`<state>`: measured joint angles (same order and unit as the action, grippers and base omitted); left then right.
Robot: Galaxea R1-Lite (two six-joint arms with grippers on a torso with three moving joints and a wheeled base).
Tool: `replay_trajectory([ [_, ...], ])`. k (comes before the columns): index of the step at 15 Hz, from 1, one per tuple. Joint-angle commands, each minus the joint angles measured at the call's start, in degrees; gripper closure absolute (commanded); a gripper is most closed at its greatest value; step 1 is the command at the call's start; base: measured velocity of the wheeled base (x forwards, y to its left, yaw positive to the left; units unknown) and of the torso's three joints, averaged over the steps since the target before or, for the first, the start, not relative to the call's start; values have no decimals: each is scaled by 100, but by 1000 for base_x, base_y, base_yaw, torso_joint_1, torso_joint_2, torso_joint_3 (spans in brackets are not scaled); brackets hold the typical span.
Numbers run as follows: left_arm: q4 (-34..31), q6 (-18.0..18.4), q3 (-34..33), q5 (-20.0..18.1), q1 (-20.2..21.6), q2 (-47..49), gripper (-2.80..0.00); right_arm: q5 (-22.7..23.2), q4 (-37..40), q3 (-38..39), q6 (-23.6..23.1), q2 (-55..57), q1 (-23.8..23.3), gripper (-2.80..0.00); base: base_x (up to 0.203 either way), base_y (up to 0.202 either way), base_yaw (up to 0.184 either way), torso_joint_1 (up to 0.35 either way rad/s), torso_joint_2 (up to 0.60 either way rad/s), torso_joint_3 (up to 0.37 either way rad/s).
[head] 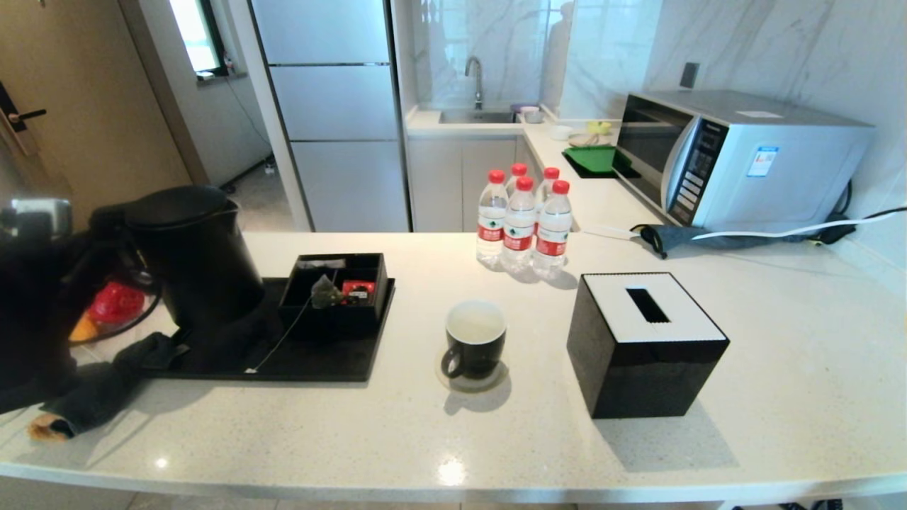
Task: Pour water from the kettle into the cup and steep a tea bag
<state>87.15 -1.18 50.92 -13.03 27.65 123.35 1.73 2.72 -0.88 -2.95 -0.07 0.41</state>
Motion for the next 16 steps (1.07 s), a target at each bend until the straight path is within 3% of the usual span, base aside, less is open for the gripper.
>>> replay_trajectory([
  [1, 280, -5, -312, -6, 19, -568, 0, 3, 1, 0, -4, 7, 2, 0, 0, 0, 0, 0, 0, 0],
  [10, 280, -12, -2192, -74, -194, -2516, 0, 3, 1, 0, -4, 7, 2, 0, 0, 0, 0, 0, 0, 0],
  [16, 280, -59, -3361, -1, -1084, -3541, 0, 3, 1, 0, -4, 7, 2, 0, 0, 0, 0, 0, 0, 0],
])
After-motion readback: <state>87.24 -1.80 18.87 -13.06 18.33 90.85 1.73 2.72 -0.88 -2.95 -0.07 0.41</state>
